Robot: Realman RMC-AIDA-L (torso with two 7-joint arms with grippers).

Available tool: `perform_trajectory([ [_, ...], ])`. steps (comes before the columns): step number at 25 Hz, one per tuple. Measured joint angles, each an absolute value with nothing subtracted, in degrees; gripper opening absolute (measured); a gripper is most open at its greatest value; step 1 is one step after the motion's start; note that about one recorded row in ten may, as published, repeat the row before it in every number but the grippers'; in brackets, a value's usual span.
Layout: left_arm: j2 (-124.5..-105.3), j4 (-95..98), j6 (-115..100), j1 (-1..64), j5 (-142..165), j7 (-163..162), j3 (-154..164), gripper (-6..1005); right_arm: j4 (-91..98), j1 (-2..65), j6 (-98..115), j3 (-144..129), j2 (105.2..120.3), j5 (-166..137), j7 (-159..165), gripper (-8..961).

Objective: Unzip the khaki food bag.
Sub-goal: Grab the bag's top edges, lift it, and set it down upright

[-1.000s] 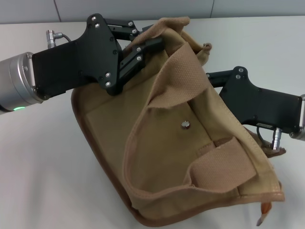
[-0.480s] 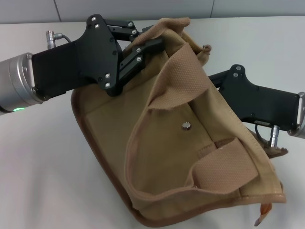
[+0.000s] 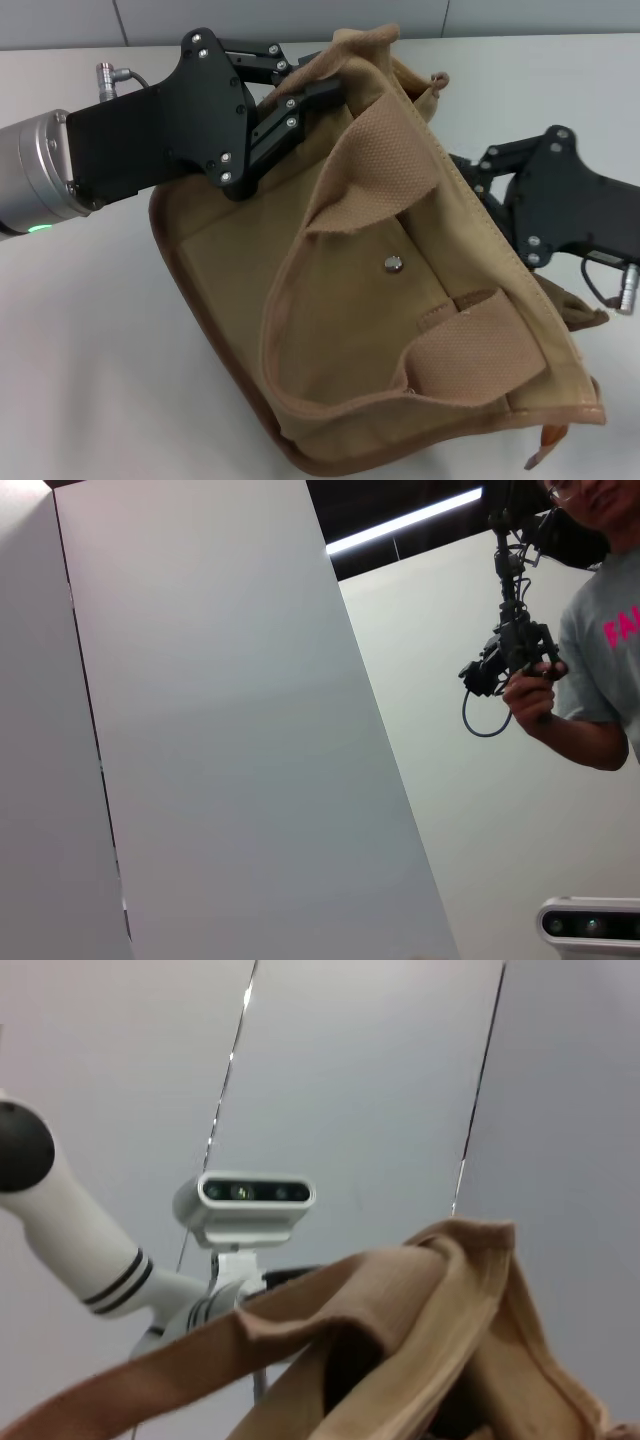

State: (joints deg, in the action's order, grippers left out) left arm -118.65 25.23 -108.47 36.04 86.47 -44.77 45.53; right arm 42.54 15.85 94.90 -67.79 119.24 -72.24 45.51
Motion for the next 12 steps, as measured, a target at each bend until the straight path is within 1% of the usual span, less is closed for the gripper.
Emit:
perform_trajectory([
  [6, -118.65, 25.2, -108.3, 36.1, 86.5, -44.7, 45.5, 88, 41.9, 16.3, 96.6, -66.9, 119.19, -74.0, 45.5, 4],
  [12, -118.65, 25.2, -108.3, 36.1, 86.5, -44.7, 45.5, 89, 41.2, 18.1, 94.8, -68.0, 119.42, -76.5, 45.7, 132],
])
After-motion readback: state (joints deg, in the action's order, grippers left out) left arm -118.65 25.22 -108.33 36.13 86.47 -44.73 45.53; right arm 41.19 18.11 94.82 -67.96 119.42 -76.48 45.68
